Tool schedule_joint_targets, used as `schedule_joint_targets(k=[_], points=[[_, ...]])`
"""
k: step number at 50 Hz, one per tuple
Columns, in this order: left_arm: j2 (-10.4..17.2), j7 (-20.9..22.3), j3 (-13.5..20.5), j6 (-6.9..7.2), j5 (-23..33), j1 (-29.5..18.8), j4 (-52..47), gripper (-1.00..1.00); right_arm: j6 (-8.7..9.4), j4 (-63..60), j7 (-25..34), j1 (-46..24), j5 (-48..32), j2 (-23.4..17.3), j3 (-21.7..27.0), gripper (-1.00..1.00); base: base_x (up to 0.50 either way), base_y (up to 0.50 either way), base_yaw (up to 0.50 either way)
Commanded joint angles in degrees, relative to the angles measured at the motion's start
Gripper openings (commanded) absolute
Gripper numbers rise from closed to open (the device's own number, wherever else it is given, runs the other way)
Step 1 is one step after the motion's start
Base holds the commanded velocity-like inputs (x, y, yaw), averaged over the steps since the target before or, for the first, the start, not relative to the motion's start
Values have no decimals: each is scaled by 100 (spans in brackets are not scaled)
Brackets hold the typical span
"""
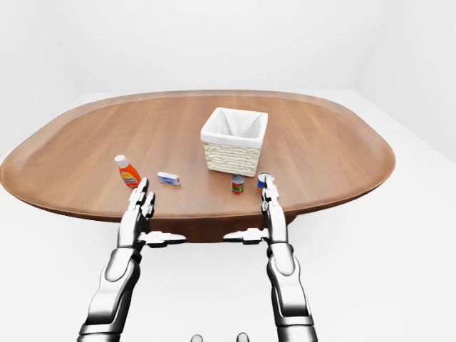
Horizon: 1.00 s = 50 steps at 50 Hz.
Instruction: Pick up the alphabet soup and the cream cheese box, and put them in the basket.
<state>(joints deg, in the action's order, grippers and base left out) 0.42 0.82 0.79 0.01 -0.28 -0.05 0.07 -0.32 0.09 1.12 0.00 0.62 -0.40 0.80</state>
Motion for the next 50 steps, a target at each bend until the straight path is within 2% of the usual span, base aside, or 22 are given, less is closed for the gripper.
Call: schedule_joint_targets(k=[1,4,7,10,13,16,24,33,37,43,45,50], points=[[58,102,110,50,-10,20,-83,100,-58,68,196,-27,136,-63,139,100,0,0,0],[68,106,135,-70,-14,-46,106,100,-48,90,199,-36,162,-65,149,100,0,0,0],[66,103,124,-40,-7,-30,63,100,-23,74,200,-34,180,-64,152,100,0,0,0],[71,108,130,-90,-3,-52,132,100,5,52,197,-27,190,-63,150,100,0,0,0],[66,116,116,-19,-6,-14,23,100,-24,100,208,-38,193,-66,147,100,0,0,0],[65,122,118,-55,-7,-15,47,100,4,92,201,-39,187,-66,144,100,0,-6,0],[61,140,105,-16,-6,17,-23,100,-26,96,187,-31,157,-65,137,100,0,-17,0],[67,159,116,-95,-10,-12,79,100,-52,114,192,-40,151,-65,130,100,0,-13,0],[62,155,104,-32,-2,13,-2,100,-66,133,193,-43,141,-66,127,100,0,-1,0],[69,165,118,-107,-8,-20,112,100,-63,125,190,-37,132,-65,125,100,0,0,0],[64,162,108,-37,-6,2,25,100,-81,168,190,-57,130,-68,132,100,0,0,0],[64,164,100,-33,8,5,24,100,-102,197,176,-66,97,-72,129,100,0,0,0]])
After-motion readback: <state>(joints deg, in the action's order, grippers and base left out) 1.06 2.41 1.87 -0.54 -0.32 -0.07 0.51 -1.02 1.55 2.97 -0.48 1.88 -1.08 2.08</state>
